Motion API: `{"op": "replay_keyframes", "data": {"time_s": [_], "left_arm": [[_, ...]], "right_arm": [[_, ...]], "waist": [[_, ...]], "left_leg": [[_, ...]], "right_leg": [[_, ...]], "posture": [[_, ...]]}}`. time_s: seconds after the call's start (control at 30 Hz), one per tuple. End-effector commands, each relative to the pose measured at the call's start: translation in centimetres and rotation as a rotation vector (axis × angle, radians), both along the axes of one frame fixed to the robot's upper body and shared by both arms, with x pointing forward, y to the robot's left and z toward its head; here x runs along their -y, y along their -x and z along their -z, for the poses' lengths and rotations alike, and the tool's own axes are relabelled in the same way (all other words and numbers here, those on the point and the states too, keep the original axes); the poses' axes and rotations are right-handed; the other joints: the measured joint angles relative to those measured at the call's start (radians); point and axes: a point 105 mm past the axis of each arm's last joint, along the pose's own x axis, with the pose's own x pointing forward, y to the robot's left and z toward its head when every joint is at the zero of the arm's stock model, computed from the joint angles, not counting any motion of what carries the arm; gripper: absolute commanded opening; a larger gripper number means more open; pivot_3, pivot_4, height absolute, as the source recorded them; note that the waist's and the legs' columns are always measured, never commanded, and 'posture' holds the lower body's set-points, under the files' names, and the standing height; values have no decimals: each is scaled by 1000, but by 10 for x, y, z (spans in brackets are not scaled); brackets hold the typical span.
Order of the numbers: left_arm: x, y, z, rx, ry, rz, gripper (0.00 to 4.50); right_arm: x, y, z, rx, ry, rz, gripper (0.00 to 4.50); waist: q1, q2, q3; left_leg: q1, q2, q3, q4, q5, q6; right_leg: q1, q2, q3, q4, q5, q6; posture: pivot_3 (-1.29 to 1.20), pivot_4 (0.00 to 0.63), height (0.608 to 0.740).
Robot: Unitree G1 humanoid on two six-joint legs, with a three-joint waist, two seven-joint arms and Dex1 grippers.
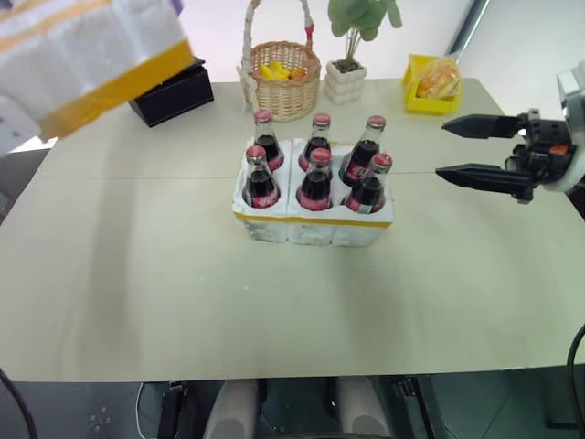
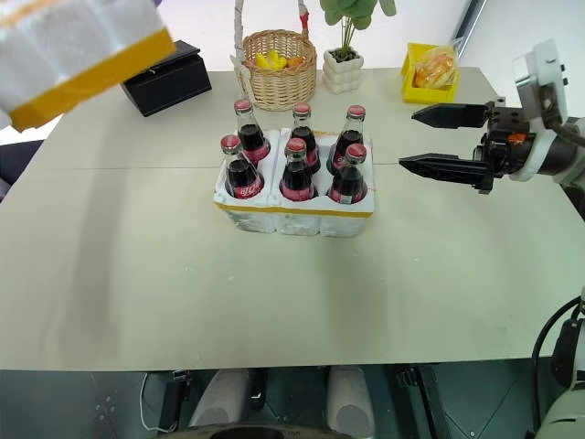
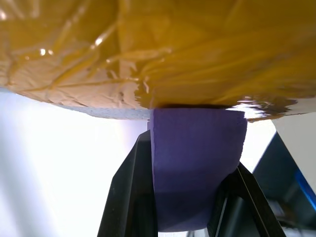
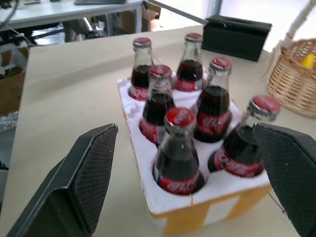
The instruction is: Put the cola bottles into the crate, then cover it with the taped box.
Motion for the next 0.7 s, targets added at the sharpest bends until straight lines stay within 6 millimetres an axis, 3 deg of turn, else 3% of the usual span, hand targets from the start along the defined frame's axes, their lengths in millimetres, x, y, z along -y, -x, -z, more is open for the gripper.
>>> {"op": "replay_keyframes", "data": {"time_s": [0.03,0.17,0.3,0.53,0.7], "left_arm": [[47,-5,-40,86,21,206,561],[93,-12,-54,74,17,405,561],[140,-13,-44,-11,-40,594,561],[186,-8,-17,-102,-165,738,561],[202,-1,8,-142,-231,777,561]], "right_arm": [[11,7,-10,36,7,37,4500],[18,13,-8,-4,-13,51,4500],[24,13,-6,24,2,103,4500],[24,11,-4,25,-26,128,4500],[20,12,-3,19,-43,126,4500]], "waist": [[2,0,0],[0,0,0],[-8,0,0],[-4,0,0],[-1,0,0]], "left_leg": [[0,0,0,0,0,0],[0,0,0,2,0,0],[1,0,0,2,0,0],[1,0,0,2,0,0],[1,0,0,2,0,0]], "right_leg": [[0,0,0,0,0,0],[2,0,0,0,1,2],[2,0,1,0,1,2],[2,0,1,0,1,2],[2,0,1,0,1,2]], "posture": [[0,150,740],[0,150,740],[0,150,740],[0,150,740],[0,150,740]]}}
